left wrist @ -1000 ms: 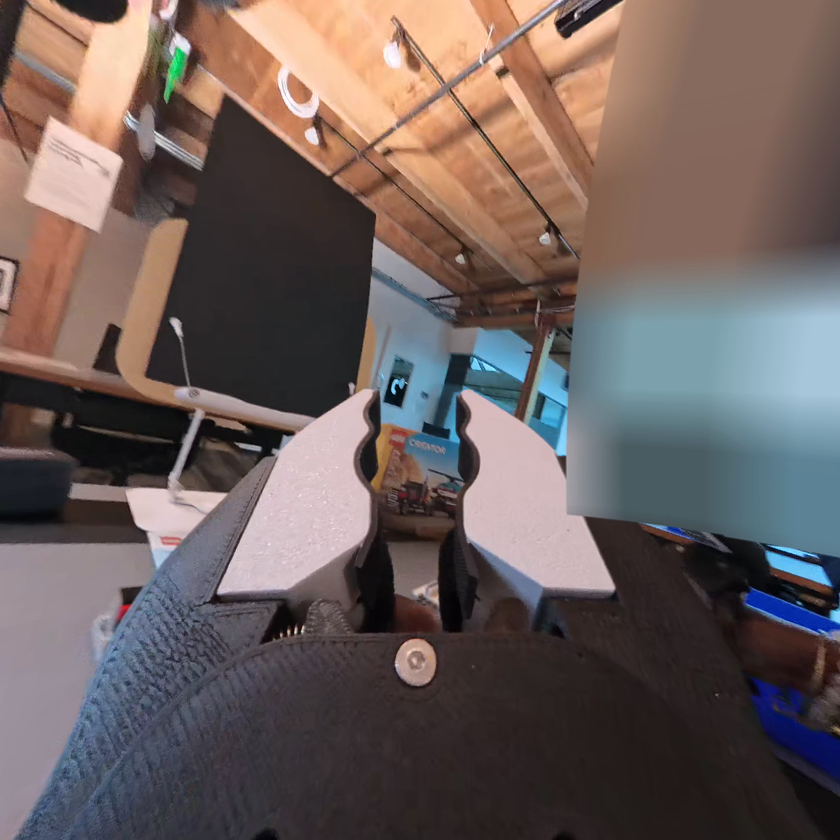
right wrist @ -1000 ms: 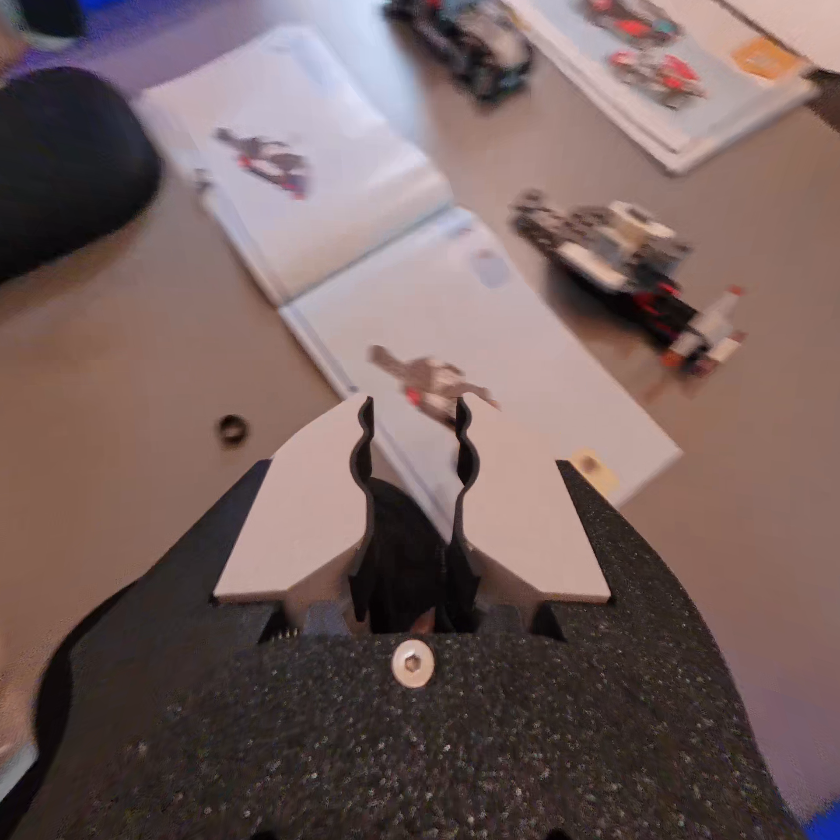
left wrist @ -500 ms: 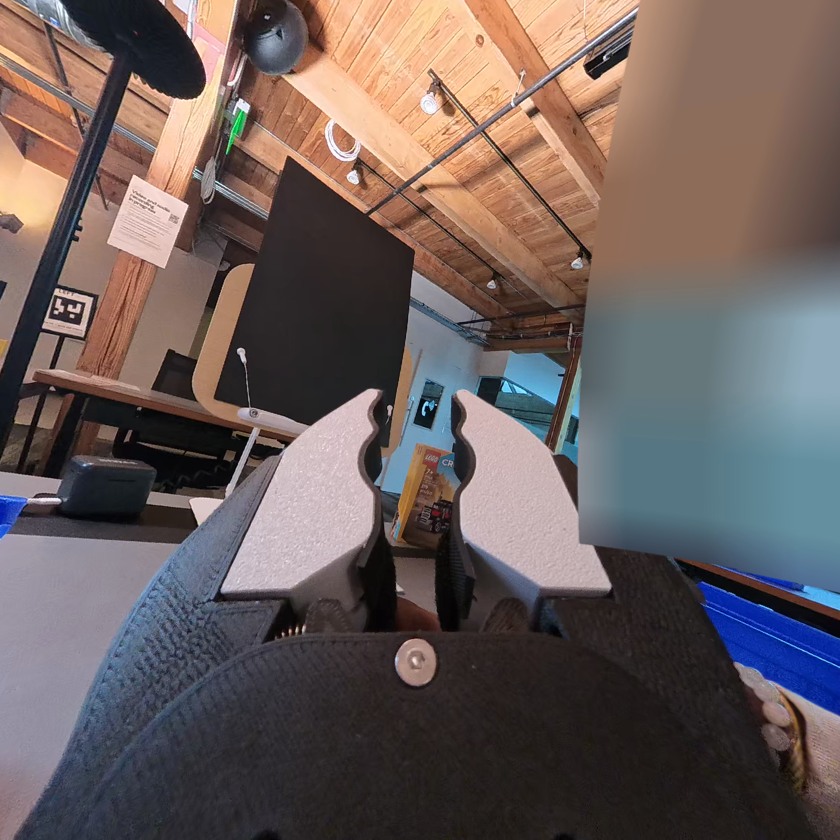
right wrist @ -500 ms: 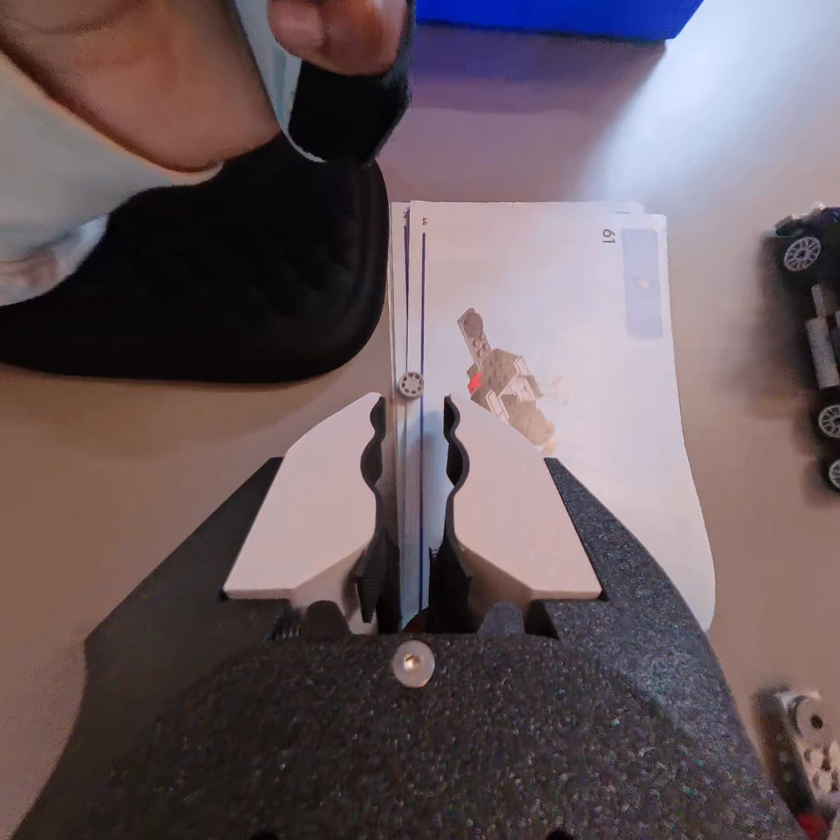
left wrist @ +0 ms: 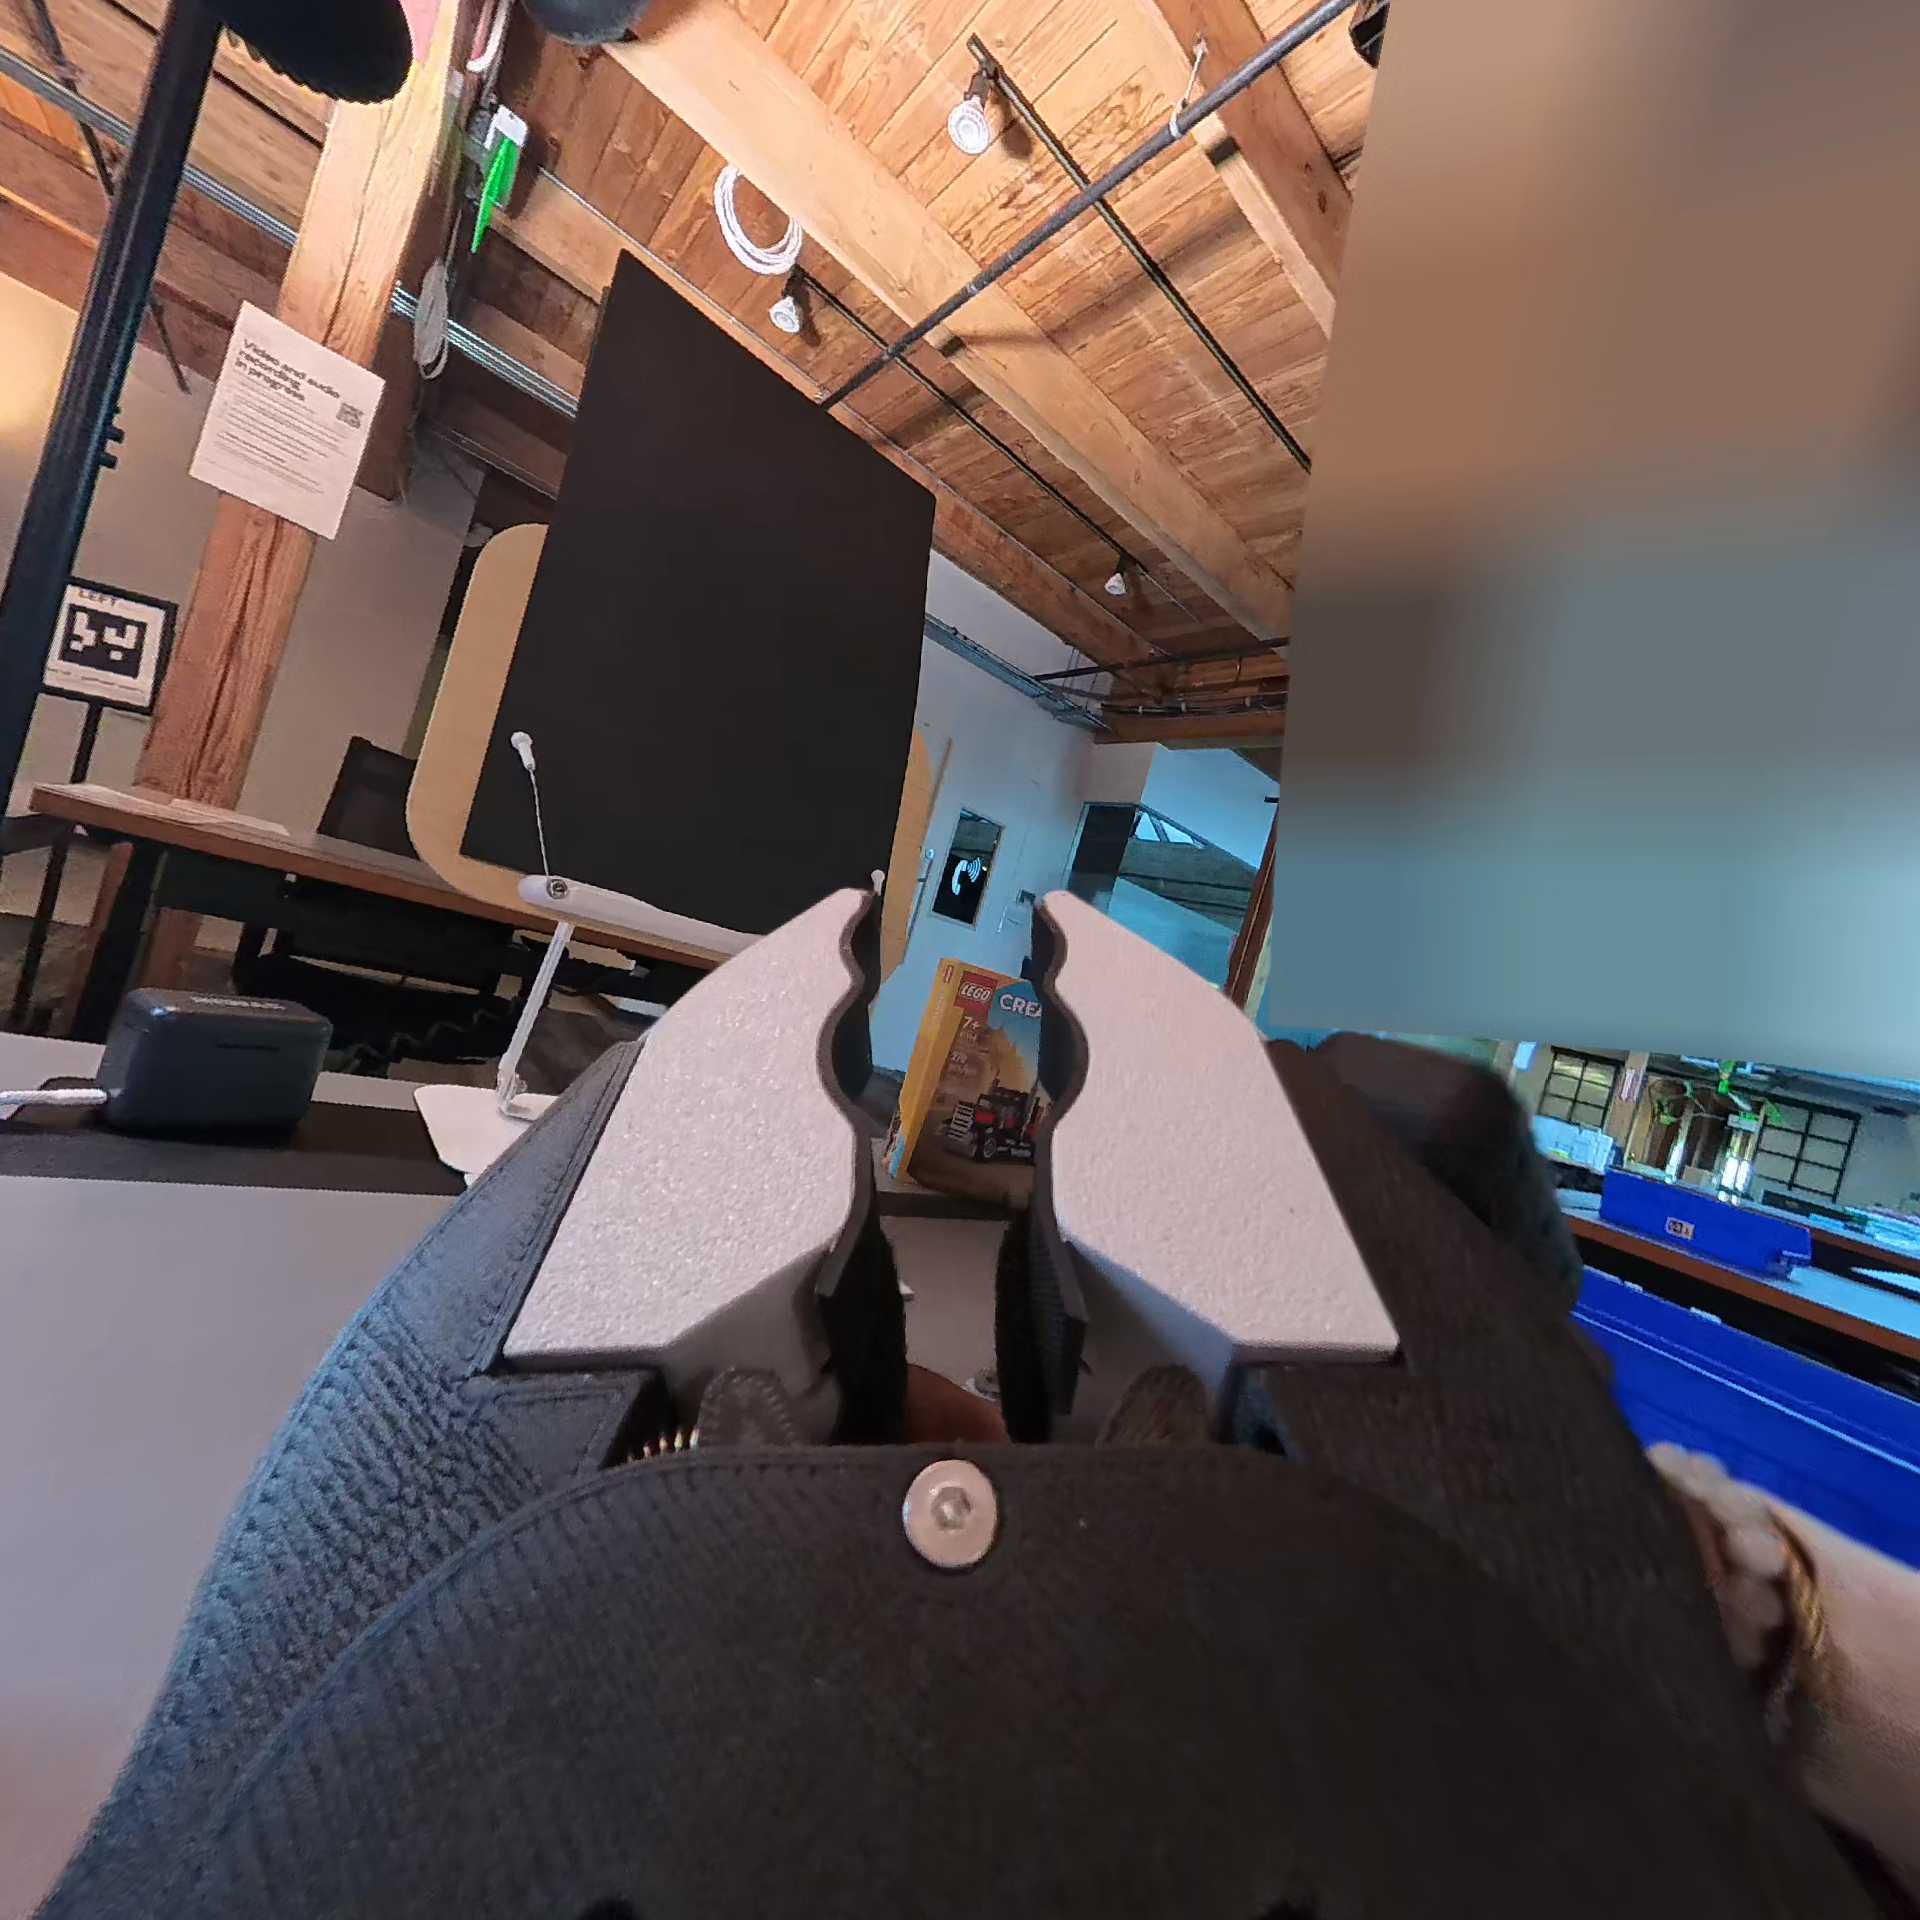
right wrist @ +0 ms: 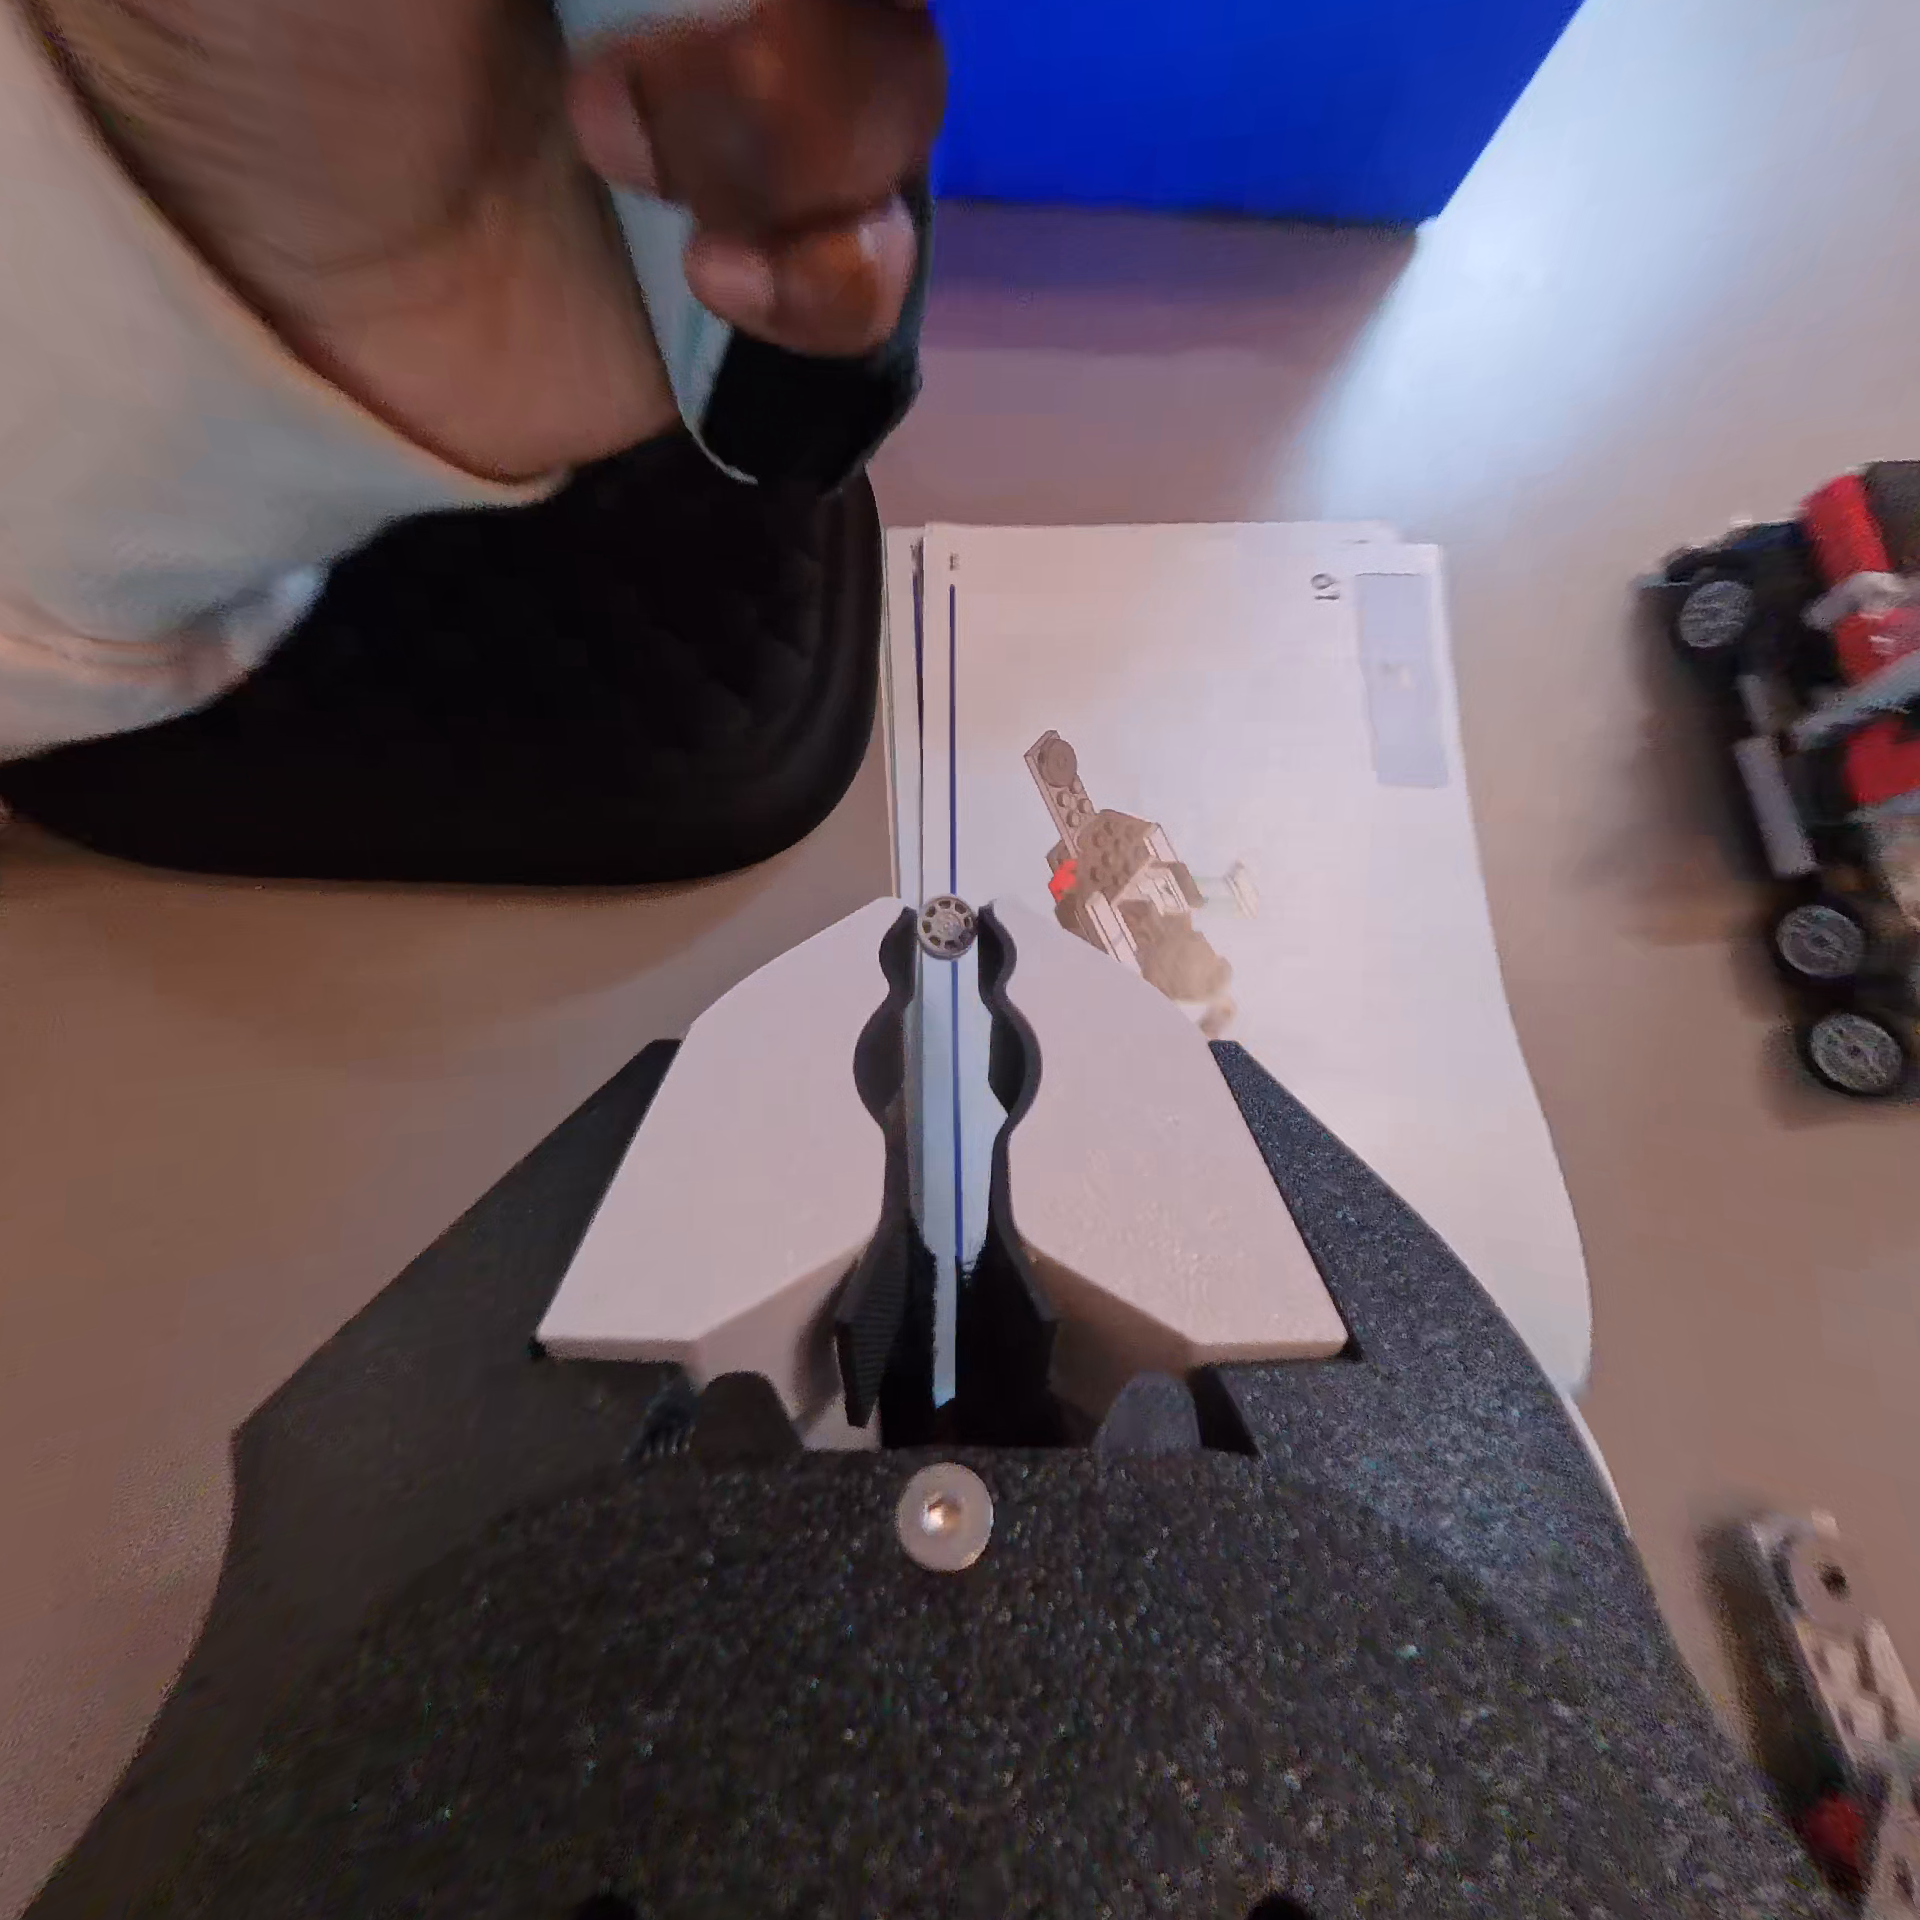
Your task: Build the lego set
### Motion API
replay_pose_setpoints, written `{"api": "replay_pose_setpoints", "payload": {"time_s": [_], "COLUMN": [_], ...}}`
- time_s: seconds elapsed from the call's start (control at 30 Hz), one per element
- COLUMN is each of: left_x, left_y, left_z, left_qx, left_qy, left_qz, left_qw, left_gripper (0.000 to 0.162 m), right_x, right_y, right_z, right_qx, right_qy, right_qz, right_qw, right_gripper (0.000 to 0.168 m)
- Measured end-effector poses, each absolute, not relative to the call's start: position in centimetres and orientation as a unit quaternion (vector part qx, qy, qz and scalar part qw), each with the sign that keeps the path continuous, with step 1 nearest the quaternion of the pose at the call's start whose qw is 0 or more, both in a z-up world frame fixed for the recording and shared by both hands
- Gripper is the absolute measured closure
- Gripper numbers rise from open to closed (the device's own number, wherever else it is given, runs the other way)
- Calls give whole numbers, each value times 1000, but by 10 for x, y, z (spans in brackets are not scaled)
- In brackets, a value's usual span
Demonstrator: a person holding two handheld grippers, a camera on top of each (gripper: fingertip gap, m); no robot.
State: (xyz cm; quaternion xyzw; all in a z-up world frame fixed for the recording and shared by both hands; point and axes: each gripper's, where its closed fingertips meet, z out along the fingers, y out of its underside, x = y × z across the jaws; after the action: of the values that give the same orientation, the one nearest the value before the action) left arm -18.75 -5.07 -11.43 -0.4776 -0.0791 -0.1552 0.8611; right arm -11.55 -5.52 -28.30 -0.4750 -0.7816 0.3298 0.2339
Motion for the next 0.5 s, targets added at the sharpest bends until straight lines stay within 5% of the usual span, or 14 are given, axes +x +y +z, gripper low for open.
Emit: {"api": "replay_pose_setpoints", "payload": {"time_s": [0.03, 0.17, 0.5], "left_x": [-186, -160, -115], "left_y": [-49, -30, -8], "left_z": [-116, -127, -154], "left_qx": [-484, -533, -614], "left_qy": [-75, -27, 52], "left_qz": [-157, -217, -272], "left_qw": [858, 817, 739], "left_gripper": [134, 131, 128], "right_x": [-106, -43, 35], "right_y": [-51, -35, -43], "right_z": [-272, -247, -294], "right_qx": [-481, -508, -572], "right_qy": [-770, -730, -713], "right_qz": [345, 380, 329], "right_qw": [241, 255, 237], "right_gripper": [157, 158, 158]}}
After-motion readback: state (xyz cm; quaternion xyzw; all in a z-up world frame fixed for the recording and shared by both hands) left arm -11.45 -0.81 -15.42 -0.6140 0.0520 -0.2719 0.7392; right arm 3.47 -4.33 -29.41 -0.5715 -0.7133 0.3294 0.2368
